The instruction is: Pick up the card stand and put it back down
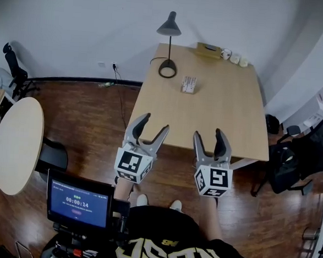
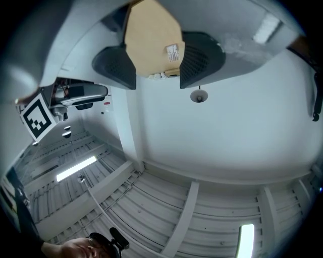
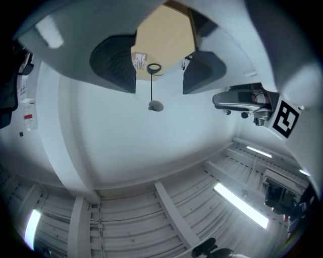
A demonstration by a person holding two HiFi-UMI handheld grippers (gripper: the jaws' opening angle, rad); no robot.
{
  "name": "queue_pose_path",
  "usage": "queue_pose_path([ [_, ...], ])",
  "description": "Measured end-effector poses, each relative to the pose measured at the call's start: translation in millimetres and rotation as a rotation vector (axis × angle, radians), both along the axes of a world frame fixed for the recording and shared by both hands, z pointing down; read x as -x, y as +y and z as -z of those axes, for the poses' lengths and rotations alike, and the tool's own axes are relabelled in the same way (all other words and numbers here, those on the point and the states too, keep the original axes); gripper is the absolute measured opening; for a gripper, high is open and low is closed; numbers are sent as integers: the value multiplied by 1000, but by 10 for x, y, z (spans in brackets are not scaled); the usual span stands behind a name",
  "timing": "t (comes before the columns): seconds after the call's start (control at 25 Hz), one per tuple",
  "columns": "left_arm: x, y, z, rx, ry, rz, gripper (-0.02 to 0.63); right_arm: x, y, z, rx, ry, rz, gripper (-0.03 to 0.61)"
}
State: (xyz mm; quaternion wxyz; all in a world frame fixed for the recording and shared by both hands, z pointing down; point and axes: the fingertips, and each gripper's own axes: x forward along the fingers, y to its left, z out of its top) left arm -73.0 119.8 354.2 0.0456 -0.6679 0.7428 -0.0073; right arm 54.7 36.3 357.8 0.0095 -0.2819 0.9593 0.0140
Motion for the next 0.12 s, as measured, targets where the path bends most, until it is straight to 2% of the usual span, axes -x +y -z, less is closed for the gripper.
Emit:
queue_pose_path([
  [0.12, 36, 52, 0, -2, 1, -1, 275, 18, 45, -5, -2, 1, -7, 290],
])
